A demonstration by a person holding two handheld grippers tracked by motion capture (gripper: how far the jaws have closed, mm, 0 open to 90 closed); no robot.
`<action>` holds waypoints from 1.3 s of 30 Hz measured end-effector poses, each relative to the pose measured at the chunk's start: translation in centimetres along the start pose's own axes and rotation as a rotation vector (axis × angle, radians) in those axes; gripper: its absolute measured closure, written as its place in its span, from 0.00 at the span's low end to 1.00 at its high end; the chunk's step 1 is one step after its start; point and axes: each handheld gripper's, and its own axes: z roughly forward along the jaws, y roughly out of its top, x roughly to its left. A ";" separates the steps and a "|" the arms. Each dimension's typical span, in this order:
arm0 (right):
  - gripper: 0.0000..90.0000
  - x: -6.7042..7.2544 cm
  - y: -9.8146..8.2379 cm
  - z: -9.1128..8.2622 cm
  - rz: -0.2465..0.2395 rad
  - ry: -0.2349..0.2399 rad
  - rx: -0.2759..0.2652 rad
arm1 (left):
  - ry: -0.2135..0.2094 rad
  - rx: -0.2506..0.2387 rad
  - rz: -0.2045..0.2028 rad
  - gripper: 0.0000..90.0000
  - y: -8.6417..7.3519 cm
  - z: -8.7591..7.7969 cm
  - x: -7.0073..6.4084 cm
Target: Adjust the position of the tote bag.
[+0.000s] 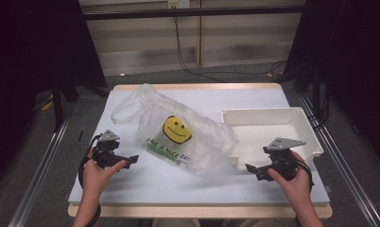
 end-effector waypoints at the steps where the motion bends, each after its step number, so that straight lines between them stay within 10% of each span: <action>1: 0.04 0.1 0.0 0.0 -0.007 -0.004 0.005 | -0.006 0.003 0.000 0.01 0.0 0.0 0.1; 39: 0.03 -0.3 0.2 -0.1 0.004 -0.018 -0.011 | 0.004 -0.017 0.011 0.03 0.5 0.8 -0.1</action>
